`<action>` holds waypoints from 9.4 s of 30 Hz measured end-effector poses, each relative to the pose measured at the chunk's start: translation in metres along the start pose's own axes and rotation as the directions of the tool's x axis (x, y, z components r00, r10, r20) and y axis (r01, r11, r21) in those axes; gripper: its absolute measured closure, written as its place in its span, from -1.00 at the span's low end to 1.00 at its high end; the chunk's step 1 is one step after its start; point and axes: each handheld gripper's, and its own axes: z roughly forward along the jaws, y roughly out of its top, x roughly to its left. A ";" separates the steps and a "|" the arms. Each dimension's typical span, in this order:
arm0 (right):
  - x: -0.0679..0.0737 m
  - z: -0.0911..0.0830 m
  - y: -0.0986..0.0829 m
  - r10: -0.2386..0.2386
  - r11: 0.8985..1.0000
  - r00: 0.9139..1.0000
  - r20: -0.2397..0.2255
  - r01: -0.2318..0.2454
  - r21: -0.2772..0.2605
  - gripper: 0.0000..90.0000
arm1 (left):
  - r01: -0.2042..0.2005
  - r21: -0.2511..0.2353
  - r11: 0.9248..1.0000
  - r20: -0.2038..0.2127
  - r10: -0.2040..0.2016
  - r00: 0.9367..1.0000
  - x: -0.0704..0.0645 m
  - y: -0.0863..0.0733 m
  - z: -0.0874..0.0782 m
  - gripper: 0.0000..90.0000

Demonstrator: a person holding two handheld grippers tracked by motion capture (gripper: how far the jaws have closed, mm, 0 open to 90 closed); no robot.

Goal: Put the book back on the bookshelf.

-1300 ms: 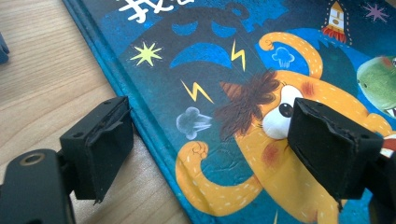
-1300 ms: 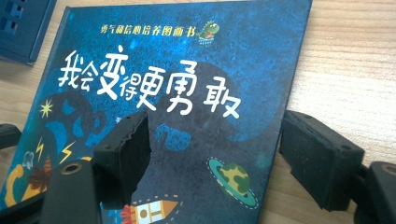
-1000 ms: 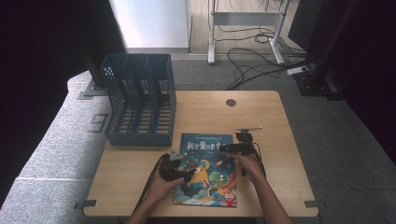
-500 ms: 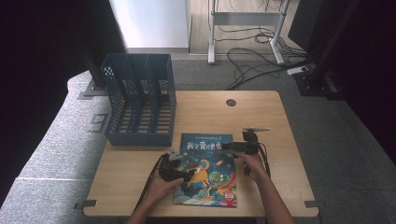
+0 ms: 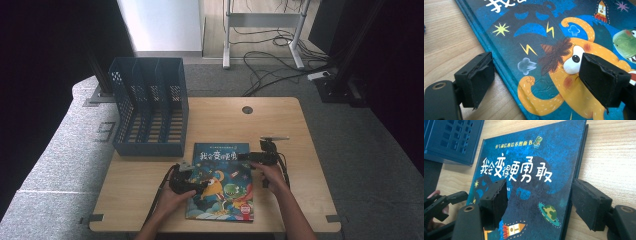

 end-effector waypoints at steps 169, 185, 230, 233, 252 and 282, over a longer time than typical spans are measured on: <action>0.121 -0.052 0.055 -0.360 0.924 0.930 0.069 0.366 -0.109 0.68 | -0.077 0.095 0.993 0.223 0.054 0.973 -0.024 -0.027 -0.028 -1.00; 0.127 -0.067 0.051 -0.413 0.879 0.906 0.095 0.424 -0.217 0.70 | -0.054 0.105 0.993 0.188 0.034 0.982 -0.024 -0.018 -0.021 -0.97; 0.129 -0.084 0.043 -0.484 0.808 0.868 0.111 0.492 -0.324 0.73 | -0.056 0.139 0.989 0.200 0.028 0.979 -0.026 -0.003 -0.009 -1.00; 0.129 -0.086 0.040 -0.499 0.796 0.860 0.110 0.504 -0.336 0.73 | -0.058 0.136 0.989 0.193 0.031 0.981 -0.027 -0.003 -0.009 -1.00; 0.127 -0.090 0.032 -0.521 0.765 0.846 0.109 0.521 -0.378 0.73 | -0.046 0.117 0.992 0.132 0.031 0.991 -0.035 -0.008 -0.011 -0.93; 0.130 -0.114 0.025 -0.571 0.701 0.811 0.128 0.563 -0.438 0.75 | -0.050 0.163 0.985 0.053 0.042 0.998 -0.027 0.014 0.006 -1.00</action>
